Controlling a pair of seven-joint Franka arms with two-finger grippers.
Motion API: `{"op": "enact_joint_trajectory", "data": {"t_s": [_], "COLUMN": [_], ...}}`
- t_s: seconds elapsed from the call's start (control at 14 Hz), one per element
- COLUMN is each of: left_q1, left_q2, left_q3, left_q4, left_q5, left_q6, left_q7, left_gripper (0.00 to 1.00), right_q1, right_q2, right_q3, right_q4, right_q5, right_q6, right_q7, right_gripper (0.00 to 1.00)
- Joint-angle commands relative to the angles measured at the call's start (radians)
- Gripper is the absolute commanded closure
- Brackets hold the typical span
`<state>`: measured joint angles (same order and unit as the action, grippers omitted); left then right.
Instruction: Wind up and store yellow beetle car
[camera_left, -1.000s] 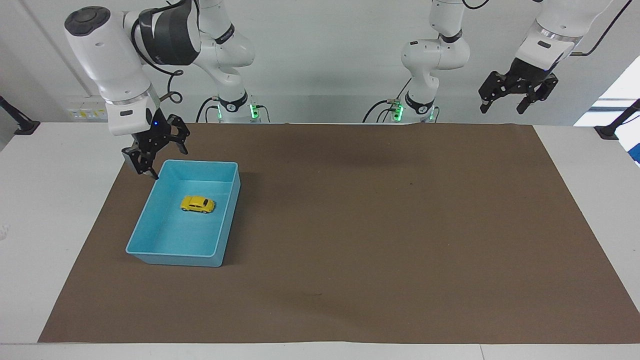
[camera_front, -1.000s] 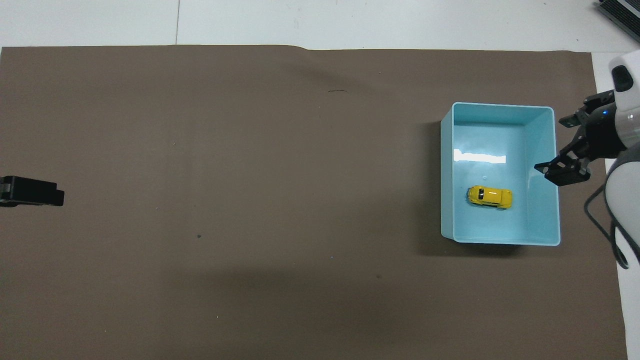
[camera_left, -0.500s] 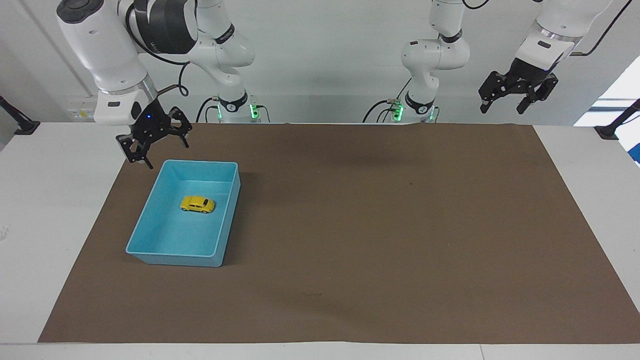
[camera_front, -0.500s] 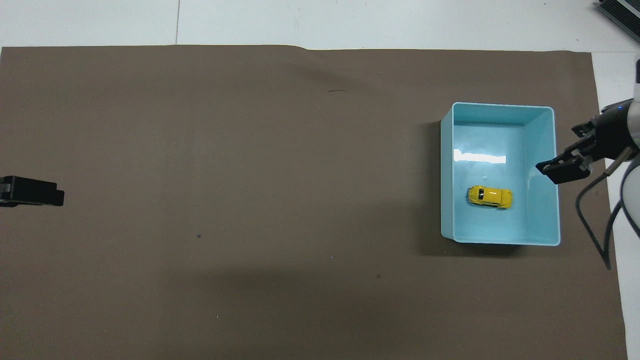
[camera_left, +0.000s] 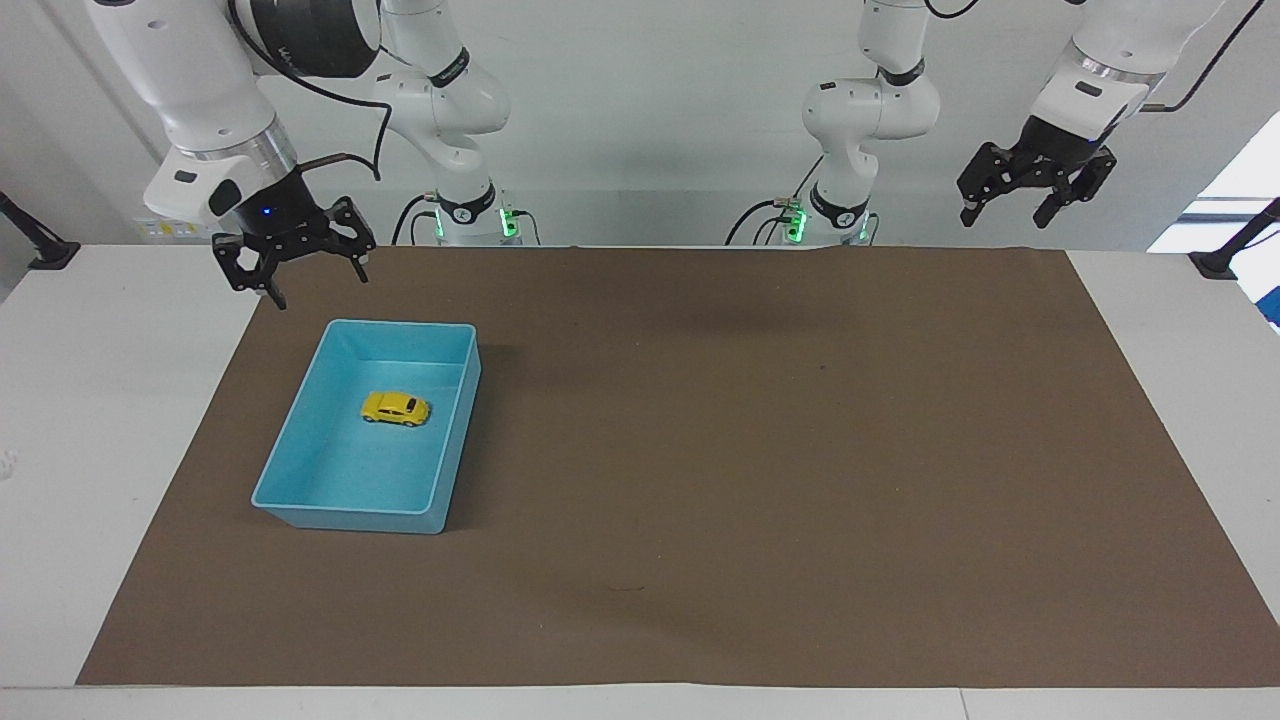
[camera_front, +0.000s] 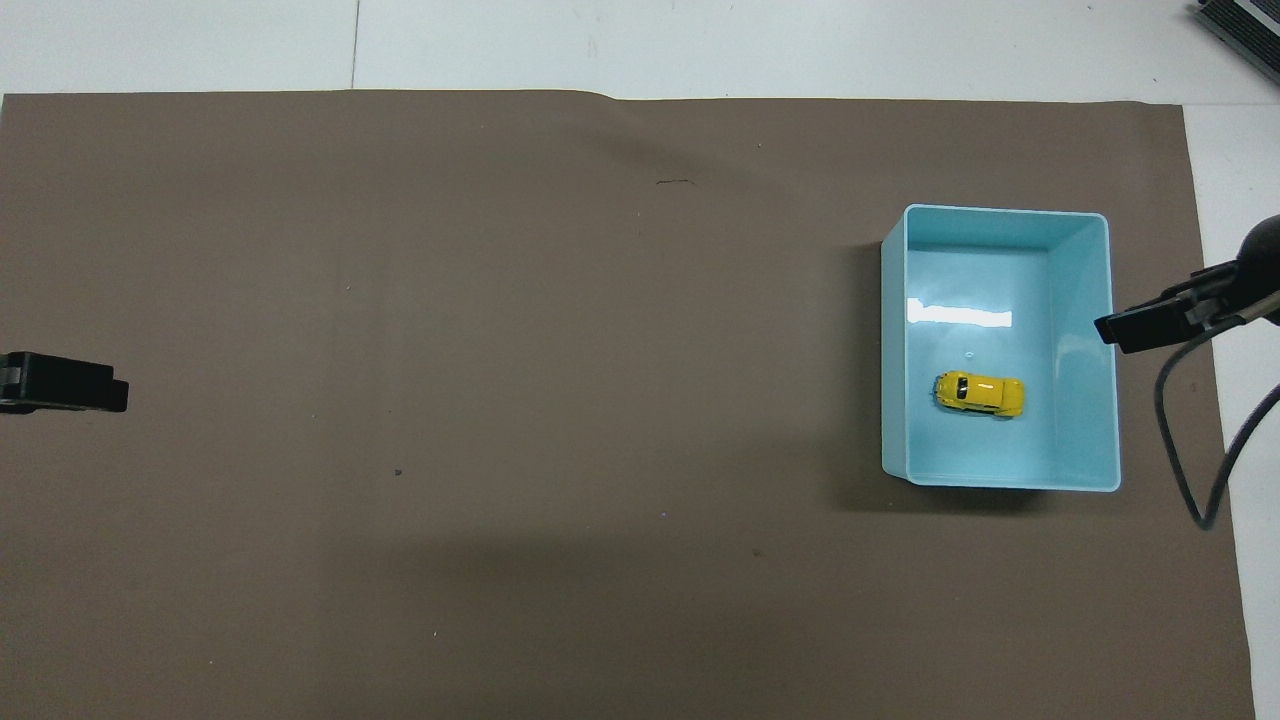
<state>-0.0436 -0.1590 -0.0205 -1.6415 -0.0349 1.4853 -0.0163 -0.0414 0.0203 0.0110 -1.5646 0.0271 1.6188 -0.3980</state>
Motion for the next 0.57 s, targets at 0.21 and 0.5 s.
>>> {"op": "enact_joint_trajectory", "data": {"t_s": [0.21, 0.5], "left_q1": [0.010, 0.010], "left_q2": [0.001, 0.001], "left_q3": [-0.006, -0.006], "left_q4": [0.014, 0.012], "left_q5": [0.009, 0.009], "left_q6": [-0.013, -0.013], "left_q7": [0.003, 0.003], "left_gripper": [0.00, 0.00], "right_q1": [0.008, 0.017], "right_q2": [-0.013, -0.016], "right_q3": [-0.006, -0.029], "right_q4": [0.008, 0.047], "right_q5": [0.023, 0.025], "right_q6": [-0.063, -0.097], "right_q7": [0.143, 0.226], "right_gripper": [0.00, 0.00]}}
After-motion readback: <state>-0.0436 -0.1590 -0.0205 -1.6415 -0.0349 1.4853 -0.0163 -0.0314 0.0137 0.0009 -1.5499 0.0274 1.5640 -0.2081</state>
